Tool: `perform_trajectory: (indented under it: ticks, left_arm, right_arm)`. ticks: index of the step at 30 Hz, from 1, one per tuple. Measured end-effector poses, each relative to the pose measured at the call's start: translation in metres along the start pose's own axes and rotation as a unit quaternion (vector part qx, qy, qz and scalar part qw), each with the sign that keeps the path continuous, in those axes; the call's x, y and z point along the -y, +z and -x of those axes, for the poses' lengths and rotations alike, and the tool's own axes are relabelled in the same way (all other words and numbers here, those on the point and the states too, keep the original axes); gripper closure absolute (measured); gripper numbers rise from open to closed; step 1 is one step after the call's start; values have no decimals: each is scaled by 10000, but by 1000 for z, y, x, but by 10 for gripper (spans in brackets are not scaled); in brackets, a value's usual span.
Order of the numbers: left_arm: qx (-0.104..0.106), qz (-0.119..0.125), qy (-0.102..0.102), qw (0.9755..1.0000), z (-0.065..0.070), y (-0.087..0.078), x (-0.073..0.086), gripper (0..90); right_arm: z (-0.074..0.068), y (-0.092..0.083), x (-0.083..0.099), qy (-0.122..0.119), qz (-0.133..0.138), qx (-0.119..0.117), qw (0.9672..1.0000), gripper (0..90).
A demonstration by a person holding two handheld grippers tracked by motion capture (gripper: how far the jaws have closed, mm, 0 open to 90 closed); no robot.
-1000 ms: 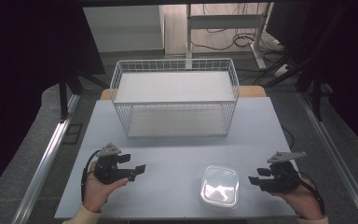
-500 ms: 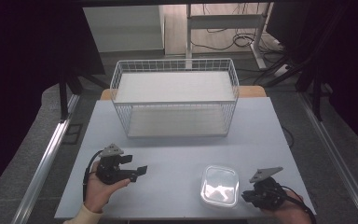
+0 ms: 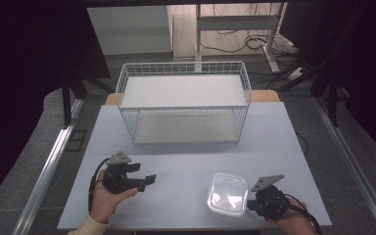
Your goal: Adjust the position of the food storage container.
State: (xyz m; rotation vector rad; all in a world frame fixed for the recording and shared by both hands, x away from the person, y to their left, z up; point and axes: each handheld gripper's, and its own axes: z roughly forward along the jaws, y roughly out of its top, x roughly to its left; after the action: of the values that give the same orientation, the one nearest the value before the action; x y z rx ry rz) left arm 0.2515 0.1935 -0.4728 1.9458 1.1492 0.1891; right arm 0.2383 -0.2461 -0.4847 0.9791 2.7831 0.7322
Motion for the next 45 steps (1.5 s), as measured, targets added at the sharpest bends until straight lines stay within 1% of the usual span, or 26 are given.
perform_trajectory:
  ticks: [2,7,10,15,20,29,32,33,34,35,36,39,45]
  left_arm:
    - [1,-4,-7,10000,0,0,0,212]
    - [0,-13,-15,10000,-1,0,0,212]
    - [-8,1,-11,10000,-1,0,0,211]
    - [-5,-6,-26,10000,-3,0,0,211]
    - [-12,-3,-47,10000,-3,0,0,212]
    - [-10,-27,-55,10000,-4,1,0,212]
    - [-14,-18,-55,10000,-3,1,0,212]
    - [-14,-18,-55,10000,-3,1,0,212]
    - [-12,-15,-59,10000,-3,1,0,212]
    - [-12,-15,-59,10000,-3,1,0,212]
    - [-15,-19,-61,10000,-4,1,0,212]
    - [-18,-34,-67,10000,-5,2,0,212]
    - [-28,-14,-69,10000,-5,1,0,212]
  right_arm:
    - [-1,2,-3,25,30,4,10000,894]
    - [-3,7,-13,-11,108,17,9999,894]
    - [-4,12,-21,-39,140,-19,9999,895]
    - [-5,16,-28,-76,164,-47,9998,894]
    - [-9,22,-39,-151,144,-87,9997,894]
    - [-9,27,-47,-202,153,-96,9996,895]
    - [-9,33,-54,-216,155,-141,9995,895]
    - [-9,33,-54,-216,155,-141,9995,895]
    - [-9,35,-58,-236,148,-145,9995,895]
    - [-9,35,-58,-236,148,-145,9995,895]
    - [-9,37,-63,-245,170,-140,9995,895]
    - [-8,40,-67,-246,183,-141,9994,895]
    - [-11,46,-77,-316,169,-171,9992,895]
